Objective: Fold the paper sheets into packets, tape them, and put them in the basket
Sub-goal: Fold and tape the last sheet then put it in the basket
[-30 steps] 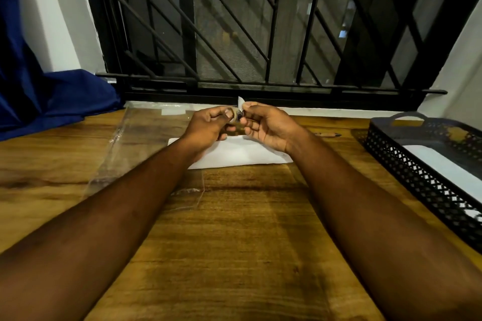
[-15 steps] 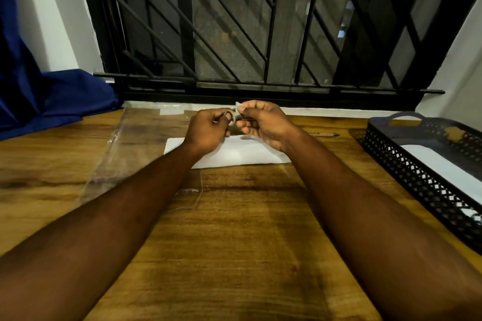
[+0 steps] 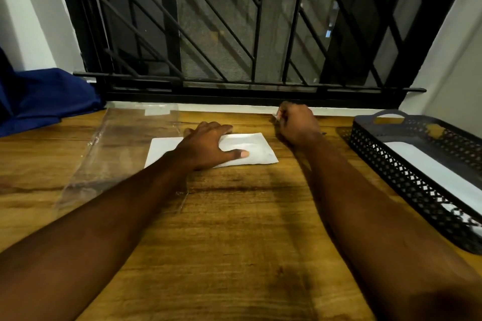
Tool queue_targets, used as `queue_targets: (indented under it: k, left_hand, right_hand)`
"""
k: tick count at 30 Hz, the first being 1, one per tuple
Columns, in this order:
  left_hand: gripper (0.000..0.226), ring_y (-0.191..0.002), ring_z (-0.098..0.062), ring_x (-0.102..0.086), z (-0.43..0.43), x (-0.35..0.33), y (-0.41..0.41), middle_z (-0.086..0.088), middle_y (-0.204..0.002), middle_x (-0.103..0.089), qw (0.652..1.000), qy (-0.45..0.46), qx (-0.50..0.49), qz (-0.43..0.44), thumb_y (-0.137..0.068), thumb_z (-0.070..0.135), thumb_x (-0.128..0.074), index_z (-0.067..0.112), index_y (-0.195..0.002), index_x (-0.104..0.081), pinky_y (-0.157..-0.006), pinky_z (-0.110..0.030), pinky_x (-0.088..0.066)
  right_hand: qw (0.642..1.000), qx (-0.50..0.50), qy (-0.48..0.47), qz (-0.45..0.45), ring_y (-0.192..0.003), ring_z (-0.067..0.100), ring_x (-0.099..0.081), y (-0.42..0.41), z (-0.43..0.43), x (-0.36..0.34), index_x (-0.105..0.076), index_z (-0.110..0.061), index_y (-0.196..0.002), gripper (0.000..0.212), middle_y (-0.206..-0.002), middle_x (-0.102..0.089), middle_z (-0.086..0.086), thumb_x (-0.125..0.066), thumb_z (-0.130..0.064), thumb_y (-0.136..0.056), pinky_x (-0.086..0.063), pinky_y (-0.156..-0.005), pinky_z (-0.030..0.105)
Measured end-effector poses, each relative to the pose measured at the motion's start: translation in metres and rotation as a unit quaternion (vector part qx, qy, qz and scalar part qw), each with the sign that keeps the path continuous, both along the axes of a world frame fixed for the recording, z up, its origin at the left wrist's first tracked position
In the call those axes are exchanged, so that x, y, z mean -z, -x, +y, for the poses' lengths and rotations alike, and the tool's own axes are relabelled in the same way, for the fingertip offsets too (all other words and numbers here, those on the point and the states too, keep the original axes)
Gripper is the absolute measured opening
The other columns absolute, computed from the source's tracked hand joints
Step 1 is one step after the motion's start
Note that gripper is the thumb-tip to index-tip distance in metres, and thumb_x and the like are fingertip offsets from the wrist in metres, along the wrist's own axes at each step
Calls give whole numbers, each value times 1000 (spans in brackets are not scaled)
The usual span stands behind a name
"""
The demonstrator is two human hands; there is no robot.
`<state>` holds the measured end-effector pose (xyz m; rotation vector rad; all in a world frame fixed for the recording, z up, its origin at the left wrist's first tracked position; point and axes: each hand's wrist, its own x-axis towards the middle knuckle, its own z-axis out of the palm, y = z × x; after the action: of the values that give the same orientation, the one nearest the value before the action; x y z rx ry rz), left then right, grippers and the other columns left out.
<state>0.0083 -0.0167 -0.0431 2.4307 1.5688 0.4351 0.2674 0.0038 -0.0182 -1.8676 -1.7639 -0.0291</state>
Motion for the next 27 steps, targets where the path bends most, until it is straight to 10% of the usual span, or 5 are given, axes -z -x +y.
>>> queue_targets:
  k: [8, 17, 27]
  left_hand:
    - [88, -144, -24, -33, 3, -2, -2, 1, -158, -41, 1000, -2, 15, -26, -79, 77, -64, 37, -154, -41, -116, -55, -33]
    - [96, -132, -22, -48, 8, -6, 0, 2, -144, -48, 997, 10, -2, -79, -66, 73, -81, 31, -147, -52, -109, -48, -45]
    - [94, -119, -16, -54, 13, -1, 5, 6, -132, -54, 993, 24, -9, -119, -56, 75, -85, 30, -135, -62, -99, -39, -52]
  right_hand:
    - [999, -10, 2, -35, -97, 21, -63, -2, 6, 10, -67, -29, -113, 14, -104, -68, 1, -67, -24, -100, -58, -85, 41]
    - [985, -48, -54, 155, -92, 5, -65, 9, 2, 5, -70, -27, -100, 13, -97, -67, -15, -70, -15, -98, -57, -83, 28]
    - [942, -21, -5, 334, -67, 12, -74, 25, 0, 5, -68, -17, -102, 6, -89, -77, 8, -65, -12, -103, -58, -53, 22]
